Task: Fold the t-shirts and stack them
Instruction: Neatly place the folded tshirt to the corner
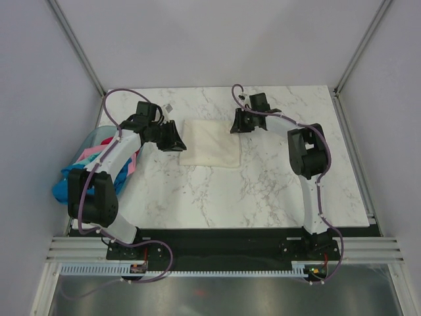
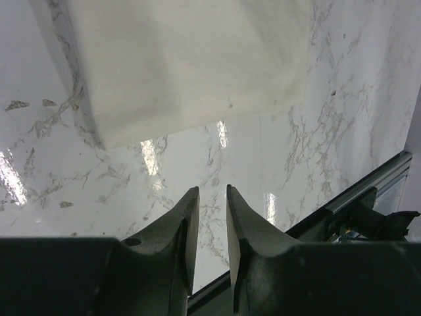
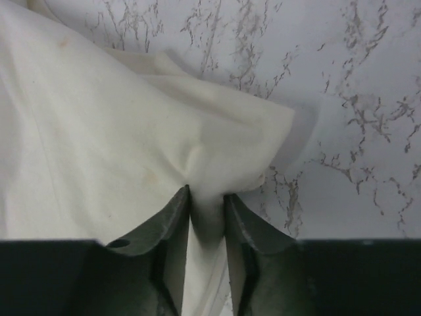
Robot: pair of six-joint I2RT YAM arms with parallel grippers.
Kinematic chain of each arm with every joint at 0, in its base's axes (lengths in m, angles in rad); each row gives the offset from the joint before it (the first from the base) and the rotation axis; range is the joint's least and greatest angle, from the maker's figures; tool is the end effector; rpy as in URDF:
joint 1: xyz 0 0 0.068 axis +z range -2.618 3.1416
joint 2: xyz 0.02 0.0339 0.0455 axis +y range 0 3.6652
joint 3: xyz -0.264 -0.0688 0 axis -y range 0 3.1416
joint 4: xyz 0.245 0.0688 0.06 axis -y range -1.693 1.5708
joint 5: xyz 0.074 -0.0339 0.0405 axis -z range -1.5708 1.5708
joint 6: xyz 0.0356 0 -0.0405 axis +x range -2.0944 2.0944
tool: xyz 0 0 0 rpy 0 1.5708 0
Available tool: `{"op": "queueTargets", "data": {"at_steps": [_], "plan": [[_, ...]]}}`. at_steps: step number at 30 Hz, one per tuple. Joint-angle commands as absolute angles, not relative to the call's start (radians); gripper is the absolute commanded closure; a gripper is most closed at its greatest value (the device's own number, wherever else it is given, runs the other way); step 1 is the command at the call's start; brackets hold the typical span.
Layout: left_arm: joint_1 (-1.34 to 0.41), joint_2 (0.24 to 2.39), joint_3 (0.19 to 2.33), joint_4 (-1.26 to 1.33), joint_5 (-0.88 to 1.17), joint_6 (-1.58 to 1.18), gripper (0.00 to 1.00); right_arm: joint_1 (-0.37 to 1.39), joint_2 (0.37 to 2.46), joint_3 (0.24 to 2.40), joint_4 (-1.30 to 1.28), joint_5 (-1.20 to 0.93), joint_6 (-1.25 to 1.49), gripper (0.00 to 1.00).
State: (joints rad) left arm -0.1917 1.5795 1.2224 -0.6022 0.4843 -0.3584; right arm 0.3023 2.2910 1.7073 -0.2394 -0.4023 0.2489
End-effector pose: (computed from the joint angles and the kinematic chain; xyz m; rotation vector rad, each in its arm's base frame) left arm 0.3241 -0.0798 0.2617 -0.0142 2.5694 -0.8286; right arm 0.4772 0.1634 0.1487 -0.2591 2.4229 0.7359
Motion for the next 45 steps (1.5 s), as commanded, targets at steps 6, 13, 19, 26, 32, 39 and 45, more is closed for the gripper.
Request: {"op": "queueTargets", "data": {"at_steps": [6,13,19,26,32,39,45], "plan": [[-0.189,1.562,1.224,-0.565,0.538,-0.351,0.69,0.27,2.306,1.742,-0.251,-0.353,0.201,1.0],[-0.189,1.589,1.223,-0.551,0.632,-0.367,0.7,0.175,2.27,1.746,-0.434,-0.278,0.031,1.0],[-0.189,1.566,1.218,-0.549,0.609,-0.361,0.7,0.069,2.256,1.785,-0.535,-0.223,-0.061,1.0],[-0.19,1.557,1.218,-0.549,0.607,-0.356,0.7,-0.063,2.284,1.885,-0.594,-0.135,-0.136,1.0],[-0.19,1.563,1.218,-0.551,0.606,-0.351,0.72,-0.124,2.394,2.095,-0.615,-0.006,-0.213,1.0],[-0.212,1.605,1.221,-0.549,0.641,-0.354,0.74,-0.178,2.529,2.31,-0.56,0.106,-0.273,1.0],[-0.215,1.592,1.224,-0.549,0.626,-0.354,0.74,-0.195,2.617,2.411,-0.466,0.166,-0.313,1.0]]}}
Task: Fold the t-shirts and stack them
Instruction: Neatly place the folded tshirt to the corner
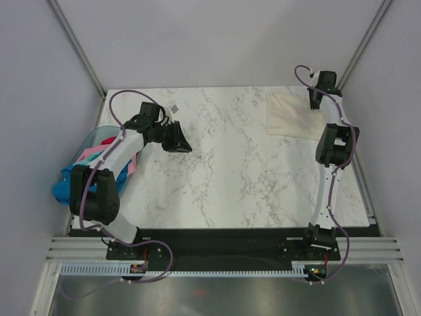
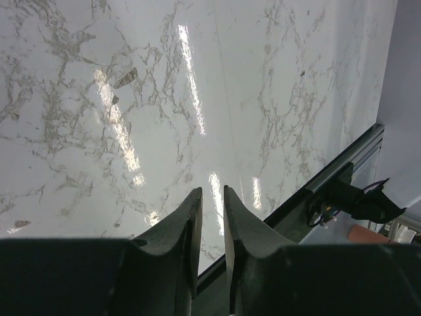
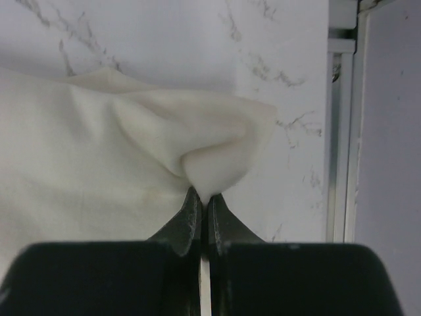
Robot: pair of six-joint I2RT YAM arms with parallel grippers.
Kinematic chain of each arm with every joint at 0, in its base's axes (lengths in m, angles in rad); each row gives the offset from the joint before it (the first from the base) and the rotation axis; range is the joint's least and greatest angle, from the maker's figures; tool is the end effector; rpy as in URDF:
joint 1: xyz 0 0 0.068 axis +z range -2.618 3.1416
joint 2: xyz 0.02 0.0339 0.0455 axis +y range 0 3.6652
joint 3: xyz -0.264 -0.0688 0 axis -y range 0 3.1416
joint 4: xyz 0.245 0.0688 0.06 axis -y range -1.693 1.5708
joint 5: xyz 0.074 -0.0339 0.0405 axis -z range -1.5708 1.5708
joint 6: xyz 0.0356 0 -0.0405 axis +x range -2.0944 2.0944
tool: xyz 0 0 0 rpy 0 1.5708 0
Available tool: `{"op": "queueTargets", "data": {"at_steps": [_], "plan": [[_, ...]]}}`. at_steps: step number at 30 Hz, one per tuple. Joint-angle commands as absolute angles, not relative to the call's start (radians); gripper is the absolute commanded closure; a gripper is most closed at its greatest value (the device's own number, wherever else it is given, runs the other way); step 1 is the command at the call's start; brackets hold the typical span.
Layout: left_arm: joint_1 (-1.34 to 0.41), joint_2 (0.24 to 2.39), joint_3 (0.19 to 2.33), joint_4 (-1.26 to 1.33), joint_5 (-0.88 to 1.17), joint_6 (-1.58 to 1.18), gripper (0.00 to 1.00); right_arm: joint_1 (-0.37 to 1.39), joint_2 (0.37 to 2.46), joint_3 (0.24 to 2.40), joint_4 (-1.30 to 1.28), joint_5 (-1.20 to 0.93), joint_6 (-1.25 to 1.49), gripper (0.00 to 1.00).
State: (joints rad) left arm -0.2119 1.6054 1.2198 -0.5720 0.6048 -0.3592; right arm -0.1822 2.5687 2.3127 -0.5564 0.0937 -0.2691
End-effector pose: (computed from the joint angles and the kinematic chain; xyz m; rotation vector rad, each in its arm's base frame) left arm 0.3263 -0.0909 0.2563 0.0635 2.5605 -0.9903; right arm 0.5593 -0.1064 0.1732 -0.0595 2.4026 -0.3240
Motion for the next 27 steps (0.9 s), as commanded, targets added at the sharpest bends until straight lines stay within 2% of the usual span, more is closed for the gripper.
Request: {"op": "queueTargets", "data": {"at_steps": [1,9,17,20,21,23,24,27], "plan": [[-0.216,1.589,1.226,-0.548,0.623,-0.356,0.74,-0.199,2.631,2.436,-0.465,0.16,-0.311,1.0],[-0.262,1.615,1.23,-0.552,0.626,-0.351,0.72,-0.218,2.687,2.506,-0.302,0.121,-0.327,1.0],[-0.267,1.609,1.244,-0.554,0.615,-0.35,0.71,-0.233,2.715,2.539,-0.261,0.106,-0.354,1.0],[-0.268,1.605,1.243,-0.554,0.62,-0.348,0.7,-0.235,2.717,2.546,-0.239,0.098,-0.344,0.96],[-0.268,1.603,1.243,-0.554,0.618,-0.347,0.7,-0.236,2.715,2.545,-0.236,0.095,-0.341,0.88],[-0.268,1.6,1.241,-0.554,0.617,-0.345,0.7,-0.235,2.694,2.536,-0.232,0.091,-0.336,0.77],[-0.268,1.597,1.241,-0.554,0.618,-0.345,0.7,-0.235,2.683,2.528,-0.229,0.097,-0.333,0.6],[-0.275,1.592,1.243,-0.554,0.617,-0.348,0.69,-0.233,2.611,2.473,-0.218,0.103,-0.298,0.31]]}}
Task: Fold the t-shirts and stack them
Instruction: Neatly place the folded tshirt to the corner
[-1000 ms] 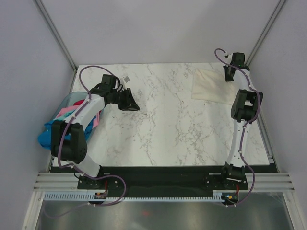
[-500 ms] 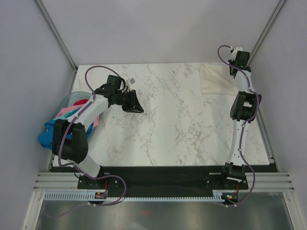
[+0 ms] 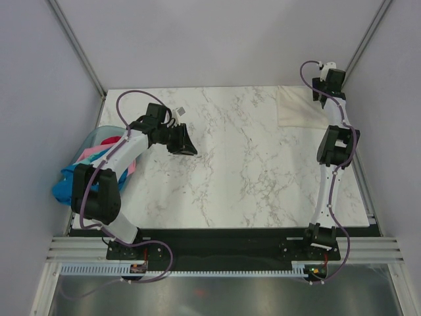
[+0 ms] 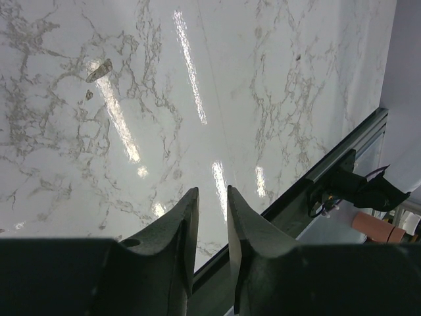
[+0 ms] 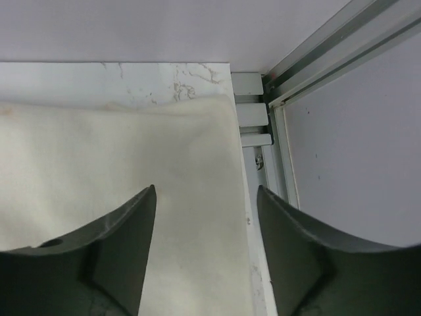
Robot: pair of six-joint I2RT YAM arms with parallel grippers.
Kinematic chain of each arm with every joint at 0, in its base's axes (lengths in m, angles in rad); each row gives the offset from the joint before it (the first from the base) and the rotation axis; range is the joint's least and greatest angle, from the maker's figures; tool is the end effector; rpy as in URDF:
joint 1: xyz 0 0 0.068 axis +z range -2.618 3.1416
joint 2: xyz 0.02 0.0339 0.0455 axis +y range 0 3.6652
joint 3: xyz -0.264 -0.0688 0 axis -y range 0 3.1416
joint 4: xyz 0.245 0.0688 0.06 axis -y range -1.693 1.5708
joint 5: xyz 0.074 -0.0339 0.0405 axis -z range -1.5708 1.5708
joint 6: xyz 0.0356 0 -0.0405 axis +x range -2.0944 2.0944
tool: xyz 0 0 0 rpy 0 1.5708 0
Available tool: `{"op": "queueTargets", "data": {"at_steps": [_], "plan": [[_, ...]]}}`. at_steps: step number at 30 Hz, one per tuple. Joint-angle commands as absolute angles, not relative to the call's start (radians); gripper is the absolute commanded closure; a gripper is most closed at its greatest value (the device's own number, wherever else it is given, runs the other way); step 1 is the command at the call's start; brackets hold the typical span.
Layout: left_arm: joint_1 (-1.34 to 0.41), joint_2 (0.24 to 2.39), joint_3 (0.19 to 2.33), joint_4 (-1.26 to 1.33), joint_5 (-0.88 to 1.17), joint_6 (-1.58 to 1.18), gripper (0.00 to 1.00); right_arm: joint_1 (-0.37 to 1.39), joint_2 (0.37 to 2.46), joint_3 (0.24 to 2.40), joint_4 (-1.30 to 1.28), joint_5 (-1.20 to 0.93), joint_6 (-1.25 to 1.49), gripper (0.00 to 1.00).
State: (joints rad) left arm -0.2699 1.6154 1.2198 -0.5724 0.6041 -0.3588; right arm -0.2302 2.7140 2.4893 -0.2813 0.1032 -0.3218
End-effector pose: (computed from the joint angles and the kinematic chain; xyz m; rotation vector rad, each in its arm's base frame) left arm 0.3219 -0.1100 0.2531 0.1347 2.5824 -1.0101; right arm 0.5913 -0.1423 0.1738 -0.0324 2.1040 -0.4422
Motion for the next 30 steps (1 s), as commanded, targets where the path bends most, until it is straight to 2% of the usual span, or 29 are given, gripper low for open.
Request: {"op": "queueTargets", "data": {"at_steps": [1,4,10,11,12,13,20,26,28,29,30], "plan": [[-0.278,1.594,1.244,-0.552,0.618,-0.353,0.68,-0.233,2.588,2.444,-0.206,0.11,-0.279,0.27],[-0.279,1.592,1.252,-0.552,0.632,-0.354,0.68,-0.233,2.479,2.282,-0.167,0.118,-0.207,0.21],[-0.281,1.548,1.236,-0.529,0.65,-0.362,0.68,-0.232,2.3,2.136,-0.236,0.092,-0.028,0.15],[-0.282,1.533,1.235,-0.522,0.66,-0.364,0.68,-0.232,2.239,2.099,-0.244,0.074,0.0,0.13],[-0.282,1.523,1.233,-0.506,0.684,-0.365,0.67,-0.229,2.205,2.061,-0.245,0.054,0.03,0.04],[-0.281,1.513,1.23,-0.497,0.693,-0.367,0.67,-0.227,2.171,1.983,-0.25,0.034,0.078,0.02],[-0.276,1.459,1.198,-0.419,0.698,-0.376,0.67,-0.174,1.838,1.703,-0.351,-0.069,0.239,0.02],[-0.273,1.404,1.174,-0.387,0.686,-0.359,0.67,-0.075,1.654,1.484,-0.428,-0.086,0.327,0.02],[-0.273,1.388,1.163,-0.38,0.672,-0.357,0.67,-0.066,1.652,1.435,-0.408,-0.107,0.328,0.05],[-0.273,1.388,1.163,-0.38,0.666,-0.357,0.67,-0.064,1.678,1.43,-0.396,-0.123,0.334,0.24],[-0.273,1.388,1.161,-0.38,0.663,-0.353,0.67,-0.063,1.701,1.433,-0.393,-0.142,0.333,0.38]]}}
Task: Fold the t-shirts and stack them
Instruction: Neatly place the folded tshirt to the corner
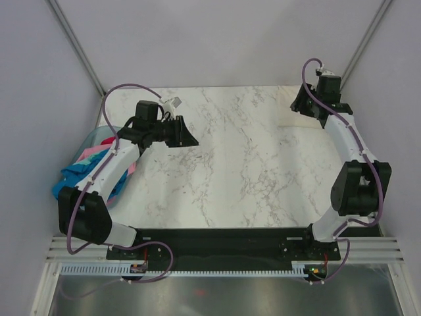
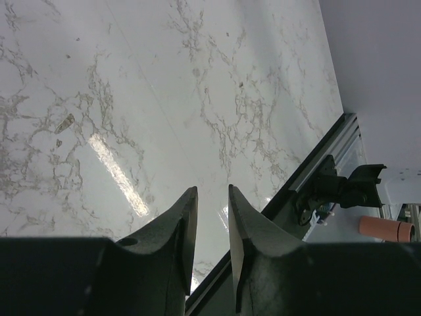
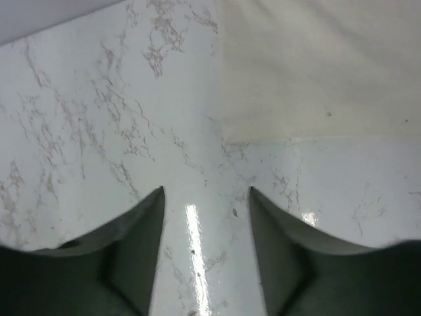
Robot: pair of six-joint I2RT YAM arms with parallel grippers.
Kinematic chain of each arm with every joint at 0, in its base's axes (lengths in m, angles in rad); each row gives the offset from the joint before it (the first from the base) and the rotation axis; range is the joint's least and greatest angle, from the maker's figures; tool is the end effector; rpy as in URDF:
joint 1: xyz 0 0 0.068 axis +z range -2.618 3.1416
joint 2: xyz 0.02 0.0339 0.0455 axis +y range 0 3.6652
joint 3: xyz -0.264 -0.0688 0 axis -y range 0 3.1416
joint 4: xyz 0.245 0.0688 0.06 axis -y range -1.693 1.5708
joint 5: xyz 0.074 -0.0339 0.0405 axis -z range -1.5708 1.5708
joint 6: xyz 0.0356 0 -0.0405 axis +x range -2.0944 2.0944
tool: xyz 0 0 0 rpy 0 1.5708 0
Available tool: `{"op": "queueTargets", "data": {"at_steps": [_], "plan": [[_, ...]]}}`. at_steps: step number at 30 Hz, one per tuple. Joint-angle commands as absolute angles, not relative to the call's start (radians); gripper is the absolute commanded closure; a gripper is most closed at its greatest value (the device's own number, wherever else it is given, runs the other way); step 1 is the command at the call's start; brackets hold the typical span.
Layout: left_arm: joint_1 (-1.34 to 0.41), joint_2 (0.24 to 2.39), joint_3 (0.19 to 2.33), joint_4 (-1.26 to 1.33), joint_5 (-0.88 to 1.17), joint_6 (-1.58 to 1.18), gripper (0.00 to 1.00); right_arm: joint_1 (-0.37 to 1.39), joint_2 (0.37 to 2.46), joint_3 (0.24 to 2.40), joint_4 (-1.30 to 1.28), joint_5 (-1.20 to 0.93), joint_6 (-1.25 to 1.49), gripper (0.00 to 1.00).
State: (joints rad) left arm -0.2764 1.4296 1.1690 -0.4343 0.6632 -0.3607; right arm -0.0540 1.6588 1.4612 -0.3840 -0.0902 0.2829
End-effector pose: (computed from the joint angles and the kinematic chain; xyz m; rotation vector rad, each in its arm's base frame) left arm 0.2955 -0.1066 0.3044 0.2719 2.2997 -1.0828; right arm 0.3863 -0.0177 0.3271 0.3100 2.1362 0.2297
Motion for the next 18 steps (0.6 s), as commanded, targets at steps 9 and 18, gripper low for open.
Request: {"op": "queueTargets", "data": {"at_steps": [9,18], "plan": [[-0.272,1.414,1.146,-0.388,0.641,-0.344,0.67,-0.018,1.999,1.54,-0.269,-0.164,0.37,1.0],[-0.272,1.44,1.16,-0.405,0.626,-0.333,0.66,0.075,2.127,1.543,-0.044,-0.036,0.364,1.0]]}}
